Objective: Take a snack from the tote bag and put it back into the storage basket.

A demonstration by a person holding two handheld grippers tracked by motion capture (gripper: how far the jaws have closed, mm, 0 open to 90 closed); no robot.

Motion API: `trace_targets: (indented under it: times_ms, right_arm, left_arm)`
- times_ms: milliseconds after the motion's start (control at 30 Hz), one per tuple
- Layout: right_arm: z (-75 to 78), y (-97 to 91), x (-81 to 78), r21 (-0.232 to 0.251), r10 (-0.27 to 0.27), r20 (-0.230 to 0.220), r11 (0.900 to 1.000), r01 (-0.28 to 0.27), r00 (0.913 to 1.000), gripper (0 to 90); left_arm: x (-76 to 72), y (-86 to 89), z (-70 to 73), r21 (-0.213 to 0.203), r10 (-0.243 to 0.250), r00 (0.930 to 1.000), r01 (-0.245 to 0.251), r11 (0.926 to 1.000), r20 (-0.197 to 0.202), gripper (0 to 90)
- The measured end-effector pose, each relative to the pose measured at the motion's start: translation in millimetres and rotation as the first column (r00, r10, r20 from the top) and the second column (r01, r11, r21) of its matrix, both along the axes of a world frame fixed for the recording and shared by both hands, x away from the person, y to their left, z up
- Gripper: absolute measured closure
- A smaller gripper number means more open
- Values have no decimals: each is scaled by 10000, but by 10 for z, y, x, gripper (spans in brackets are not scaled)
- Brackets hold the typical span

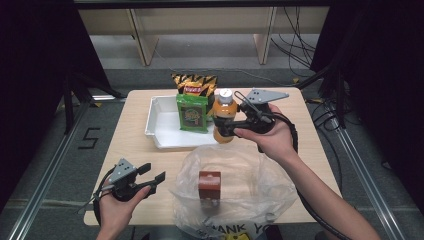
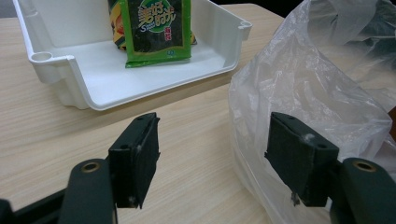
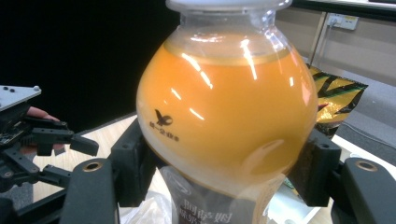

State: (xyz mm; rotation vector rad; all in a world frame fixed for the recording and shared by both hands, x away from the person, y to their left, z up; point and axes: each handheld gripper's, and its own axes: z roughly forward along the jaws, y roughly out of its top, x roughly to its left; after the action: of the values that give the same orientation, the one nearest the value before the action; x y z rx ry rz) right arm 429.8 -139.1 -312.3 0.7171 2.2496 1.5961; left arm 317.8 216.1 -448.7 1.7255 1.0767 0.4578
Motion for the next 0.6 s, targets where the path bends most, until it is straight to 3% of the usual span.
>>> trace_targets:
  times_ms: [133,200,233,500,533,600]
  right_arm:
    - [1,35,56,-41,-197,-95,9998,196,9998,345]
    - [-5,53,102,-80,-81,96,9999,82,9999,345]
    - [-7,70,105,-73,-268,-86,9996,268,9996,345]
    - [-64,158,282,-205,-190,-32,9996,190,9998,345]
    - [-73,171,289,-129,-358,-287,9993,355,9989,345]
    - [-96,186,328,-172,-423,-337,9990,417,9985,345]
  left_arm:
    - [0,-3,1,-2,-9,10000,9,10000,7,336]
    - [-1,-4,1,3,-17,10000,17,10000,3,336]
    - [0,-4,1,12,-40,10000,40,10000,11,336]
    - [0,-3,0,-3,-53,10000,53,10000,9,336]
    - [1,-2,-2,0,-57,10000,57,10000,0,336]
    - [4,-2,-9,-41,-58,10000,58,10000,-21,336]
